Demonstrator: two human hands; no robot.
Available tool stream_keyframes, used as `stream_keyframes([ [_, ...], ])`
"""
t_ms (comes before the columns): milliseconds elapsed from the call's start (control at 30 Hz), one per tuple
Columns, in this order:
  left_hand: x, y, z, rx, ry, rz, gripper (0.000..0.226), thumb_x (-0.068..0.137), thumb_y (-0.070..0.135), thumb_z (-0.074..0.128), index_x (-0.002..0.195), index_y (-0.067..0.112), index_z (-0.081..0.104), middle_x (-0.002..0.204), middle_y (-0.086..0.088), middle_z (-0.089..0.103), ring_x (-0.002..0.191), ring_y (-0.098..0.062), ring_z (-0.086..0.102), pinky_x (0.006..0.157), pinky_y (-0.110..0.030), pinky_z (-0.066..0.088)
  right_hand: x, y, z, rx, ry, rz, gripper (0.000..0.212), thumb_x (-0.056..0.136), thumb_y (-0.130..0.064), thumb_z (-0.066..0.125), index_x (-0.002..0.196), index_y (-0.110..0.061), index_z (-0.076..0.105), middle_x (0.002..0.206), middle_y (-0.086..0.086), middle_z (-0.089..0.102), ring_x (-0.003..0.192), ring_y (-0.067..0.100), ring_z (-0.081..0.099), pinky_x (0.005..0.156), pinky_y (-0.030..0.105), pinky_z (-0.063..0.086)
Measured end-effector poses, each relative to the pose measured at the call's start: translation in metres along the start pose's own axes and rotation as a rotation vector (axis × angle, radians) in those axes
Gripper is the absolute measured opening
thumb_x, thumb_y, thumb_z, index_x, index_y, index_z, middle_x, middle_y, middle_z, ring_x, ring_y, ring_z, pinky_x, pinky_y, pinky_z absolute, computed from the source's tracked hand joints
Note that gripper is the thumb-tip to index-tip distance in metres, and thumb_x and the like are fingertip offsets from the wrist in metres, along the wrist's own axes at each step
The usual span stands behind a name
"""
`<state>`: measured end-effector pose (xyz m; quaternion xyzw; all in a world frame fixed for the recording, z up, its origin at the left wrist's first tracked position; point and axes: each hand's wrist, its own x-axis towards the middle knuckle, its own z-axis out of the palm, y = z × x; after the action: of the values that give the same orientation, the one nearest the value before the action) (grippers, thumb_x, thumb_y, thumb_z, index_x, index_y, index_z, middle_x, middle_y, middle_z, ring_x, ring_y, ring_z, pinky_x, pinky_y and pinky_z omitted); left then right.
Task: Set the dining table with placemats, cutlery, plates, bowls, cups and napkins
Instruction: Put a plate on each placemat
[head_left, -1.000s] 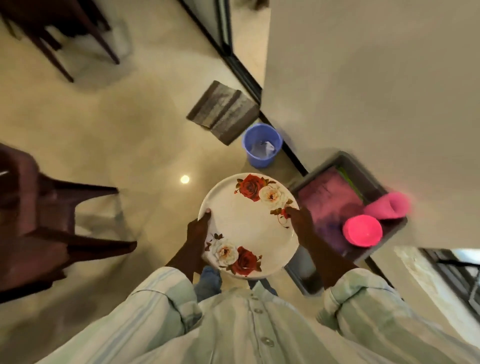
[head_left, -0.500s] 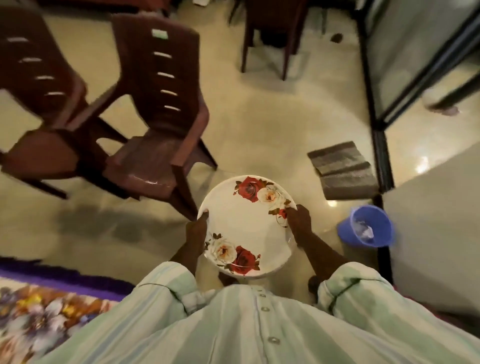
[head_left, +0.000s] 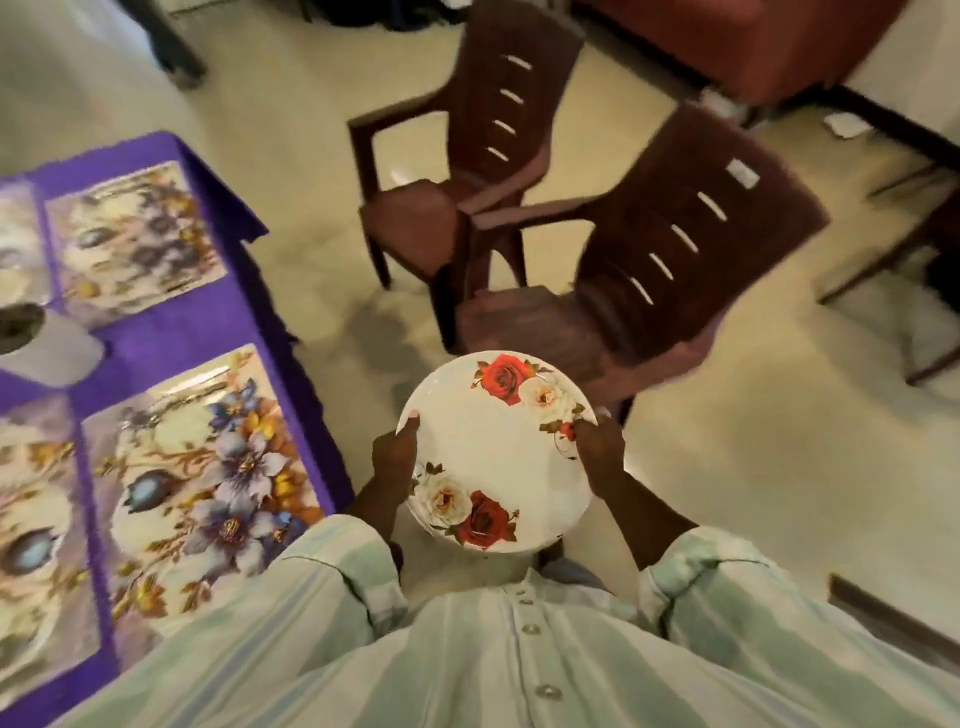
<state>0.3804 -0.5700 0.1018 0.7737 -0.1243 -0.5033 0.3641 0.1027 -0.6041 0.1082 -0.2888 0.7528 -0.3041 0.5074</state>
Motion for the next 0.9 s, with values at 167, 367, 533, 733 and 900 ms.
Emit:
stream_keyframes([
  [167,0.005,0.019,-0.008,-0.118,0.217,0.005,0.055,0.085,0.054,0.065,0.11,0.005,0.064,0.098,-0.009,0.066,0.09,-0.031,0.065,0.084,-0.041,0.055,0.071,-0.047,0.046,-0.13,-0.19,-0.08,0.04,0.068,-0.036,0.06,0.096,-0.009,0.065,0.091,0.011,0.07,0.083,0.031,0.07,0.074,0.044,0.06],
  [367,-0.005,0.016,-0.013,-0.314,0.463,-0.042,0.059,0.083,0.053,0.067,0.112,0.001,0.064,0.11,-0.011,0.066,0.099,-0.028,0.062,0.091,-0.041,0.051,0.102,-0.102,0.096,-0.352,-0.443,-0.16,0.042,0.073,-0.037,0.059,0.107,-0.012,0.064,0.097,0.007,0.07,0.083,0.029,0.068,0.077,0.048,0.059],
  [533,-0.02,0.007,-0.034,-0.382,0.7,0.061,0.062,0.089,0.047,0.062,0.136,0.009,0.049,0.13,-0.007,0.056,0.118,-0.027,0.053,0.101,-0.04,0.044,0.078,-0.134,0.154,-0.493,-0.596,-0.274,0.028,0.081,-0.037,0.058,0.098,-0.016,0.061,0.096,0.006,0.068,0.081,0.021,0.067,0.074,0.036,0.058],
  [733,-0.022,-0.007,-0.093,-0.477,0.938,-0.012,0.049,0.093,0.045,0.056,0.125,0.008,0.059,0.114,-0.001,0.061,0.11,-0.026,0.057,0.096,-0.041,0.046,0.034,-0.148,0.26,-0.604,-0.764,-0.426,0.035,0.077,-0.028,0.06,0.104,-0.007,0.067,0.098,0.012,0.07,0.084,0.027,0.067,0.076,0.04,0.058],
  [900,-0.008,-0.025,-0.153,-0.582,1.082,-0.153,0.061,0.088,0.056,0.056,0.124,0.007,0.061,0.122,-0.016,0.063,0.11,-0.035,0.058,0.097,-0.042,0.047,-0.021,-0.15,0.338,-0.672,-0.84,-0.523,0.039,0.094,-0.031,0.058,0.12,-0.002,0.059,0.116,0.012,0.064,0.102,0.033,0.063,0.08,0.036,0.052],
])
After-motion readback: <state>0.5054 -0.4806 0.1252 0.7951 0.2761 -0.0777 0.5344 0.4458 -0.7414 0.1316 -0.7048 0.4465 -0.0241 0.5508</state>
